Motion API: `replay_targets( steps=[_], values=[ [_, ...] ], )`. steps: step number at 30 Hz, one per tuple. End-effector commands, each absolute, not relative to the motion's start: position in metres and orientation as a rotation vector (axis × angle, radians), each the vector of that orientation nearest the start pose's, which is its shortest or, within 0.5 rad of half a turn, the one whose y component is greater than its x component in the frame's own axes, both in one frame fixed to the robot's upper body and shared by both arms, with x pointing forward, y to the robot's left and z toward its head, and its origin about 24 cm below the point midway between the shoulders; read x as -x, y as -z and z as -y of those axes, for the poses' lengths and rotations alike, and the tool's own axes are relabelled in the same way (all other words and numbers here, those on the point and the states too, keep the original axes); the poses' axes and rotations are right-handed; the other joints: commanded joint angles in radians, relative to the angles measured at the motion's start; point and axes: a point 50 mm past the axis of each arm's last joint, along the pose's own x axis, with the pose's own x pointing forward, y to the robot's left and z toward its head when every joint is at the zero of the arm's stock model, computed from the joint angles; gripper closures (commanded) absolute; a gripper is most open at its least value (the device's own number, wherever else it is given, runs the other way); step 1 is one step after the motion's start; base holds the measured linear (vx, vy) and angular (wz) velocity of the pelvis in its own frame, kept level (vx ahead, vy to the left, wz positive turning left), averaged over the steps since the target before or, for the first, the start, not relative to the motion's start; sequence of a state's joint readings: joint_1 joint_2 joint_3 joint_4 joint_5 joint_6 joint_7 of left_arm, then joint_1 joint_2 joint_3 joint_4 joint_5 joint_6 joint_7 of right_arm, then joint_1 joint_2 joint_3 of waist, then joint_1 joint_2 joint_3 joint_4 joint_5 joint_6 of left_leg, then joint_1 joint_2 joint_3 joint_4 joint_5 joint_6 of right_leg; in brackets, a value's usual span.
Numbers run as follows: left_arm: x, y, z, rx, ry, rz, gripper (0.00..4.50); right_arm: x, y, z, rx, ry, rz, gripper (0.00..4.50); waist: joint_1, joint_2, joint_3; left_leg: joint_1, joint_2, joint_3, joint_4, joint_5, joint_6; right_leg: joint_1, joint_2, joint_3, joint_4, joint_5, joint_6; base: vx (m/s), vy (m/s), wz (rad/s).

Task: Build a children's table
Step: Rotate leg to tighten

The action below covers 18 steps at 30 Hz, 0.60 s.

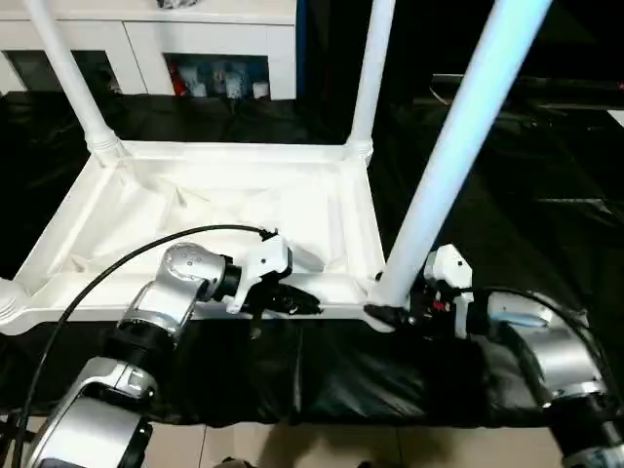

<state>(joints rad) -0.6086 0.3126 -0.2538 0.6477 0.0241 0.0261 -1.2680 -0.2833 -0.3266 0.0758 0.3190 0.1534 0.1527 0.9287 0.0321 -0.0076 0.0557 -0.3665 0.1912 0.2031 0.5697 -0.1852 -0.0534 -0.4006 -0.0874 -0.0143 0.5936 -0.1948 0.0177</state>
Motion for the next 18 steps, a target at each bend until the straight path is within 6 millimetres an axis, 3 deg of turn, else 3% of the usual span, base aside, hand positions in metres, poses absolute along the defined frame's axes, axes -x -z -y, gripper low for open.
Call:
replay_targets(
  steps=[1, 2, 3, 5, 7, 9, 11, 13, 15, 17, 18],
  values=[
    [-0.307, -0.031, -0.095, -0.332, 1.385, -0.445, 4.50, -0.285, -0.025, 0.130, 0.036, -0.854, -0.287, 1.78, -0.005, -0.006, -0.031, 0.013, 0.040, -0.017, -0.077, -0.322, 0.010, 0.021, -0.046, 0.027, -0.087, -0.362, -0.224, -0.065, -0.001, -0.04],
    [-0.307, -0.030, -0.088, -0.316, 1.345, -0.440, 4.50, -0.285, -0.020, 0.121, 0.027, -0.793, -0.299, 1.78, -0.007, -0.007, -0.030, 0.012, 0.037, -0.021, -0.080, -0.342, 0.000, 0.020, -0.046, 0.025, -0.091, -0.407, -0.206, 0.000, 0.000, 0.00],
    [-0.308, -0.029, -0.082, -0.305, 1.317, -0.437, 4.50, -0.284, -0.017, 0.116, 0.019, -0.754, -0.310, 1.78, -0.013, -0.009, -0.029, 0.012, 0.036, -0.029, -0.087, -0.378, -0.027, 0.019, -0.044, 0.022, -0.096, -0.484, -0.157, 0.000, 0.000, 0.00],
    [-0.308, -0.028, -0.076, -0.296, 1.299, -0.431, 4.50, -0.284, -0.015, 0.114, 0.006, -0.710, -0.316, 1.78, -0.014, -0.008, -0.028, 0.025, 0.037, -0.029, -0.086, -0.427, -0.030, 0.005, -0.045, 0.024, -0.107, -0.526, -0.135, 0.000, 0.000, 0.00],
    [-0.308, -0.027, -0.061, -0.281, 1.249, -0.412, 4.50, -0.284, -0.010, 0.109, -0.014, -0.598, -0.330, 1.78, -0.017, -0.006, -0.025, 0.023, 0.035, -0.033, -0.090, -0.455, -0.030, 0.006, -0.046, 0.023, -0.114, -0.557, -0.117, 0.000, 0.000, 0.00],
    [-0.306, -0.027, -0.044, -0.264, 1.216, -0.398, 4.50, -0.284, -0.006, 0.108, -0.019, -0.499, -0.350, 1.78, -0.017, -0.007, -0.029, 0.028, 0.034, -0.034, -0.093, -0.461, -0.033, 0.003, -0.044, 0.022, -0.118, -0.551, -0.103, 0.000, 0.000, 0.00],
    [-0.303, -0.026, -0.033, -0.272, 1.212, -0.387, 4.50, -0.284, -0.005, 0.107, 0.003, -0.485, -0.348, 1.78, -0.012, -0.008, -0.029, 0.033, 0.032, -0.033, -0.091, -0.470, -0.023, -0.002, -0.040, 0.026, -0.120, -0.529, -0.097, 0.000, 0.000, 0.00],
    [-0.300, -0.025, -0.028, -0.285, 1.216, -0.382, 4.50, -0.285, -0.005, 0.106, 0.015, -0.479, -0.338, 1.78, -0.011, -0.006, -0.032, 0.027, 0.031, -0.034, -0.093, -0.456, -0.011, 0.002, -0.041, 0.029, -0.117, -0.494, -0.098, 0.000, 0.000, 0.00],
    [-0.299, -0.024, -0.025, -0.289, 1.222, -0.378, 4.50, -0.285, -0.006, 0.106, 0.013, -0.462, -0.330, 1.22, -0.012, -0.002, -0.033, 0.022, 0.031, -0.033, -0.096, -0.443, -0.002, 0.006, -0.041, 0.028, -0.117, -0.461, -0.103, 0.000, 0.000, 0.00],
    [-0.298, -0.025, -0.025, -0.288, 1.235, -0.371, 4.50, -0.287, -0.006, 0.108, -0.033, -0.447, -0.313, 1.22, -0.012, -0.001, -0.035, 0.020, 0.030, -0.031, -0.096, -0.428, 0.005, 0.010, -0.043, 0.029, -0.117, -0.437, -0.109, 0.000, 0.000, 0.00],
    [-0.298, -0.025, -0.025, -0.288, 1.235, -0.371, 4.50, -0.287, -0.006, 0.108, -0.033, -0.447, -0.313, 0.98, -0.011, -0.001, -0.036, 0.018, 0.031, -0.032, -0.096, -0.414, 0.008, 0.012, -0.044, 0.029, -0.116, -0.426, -0.112, 0.000, 0.000, 0.00]
  ],
)
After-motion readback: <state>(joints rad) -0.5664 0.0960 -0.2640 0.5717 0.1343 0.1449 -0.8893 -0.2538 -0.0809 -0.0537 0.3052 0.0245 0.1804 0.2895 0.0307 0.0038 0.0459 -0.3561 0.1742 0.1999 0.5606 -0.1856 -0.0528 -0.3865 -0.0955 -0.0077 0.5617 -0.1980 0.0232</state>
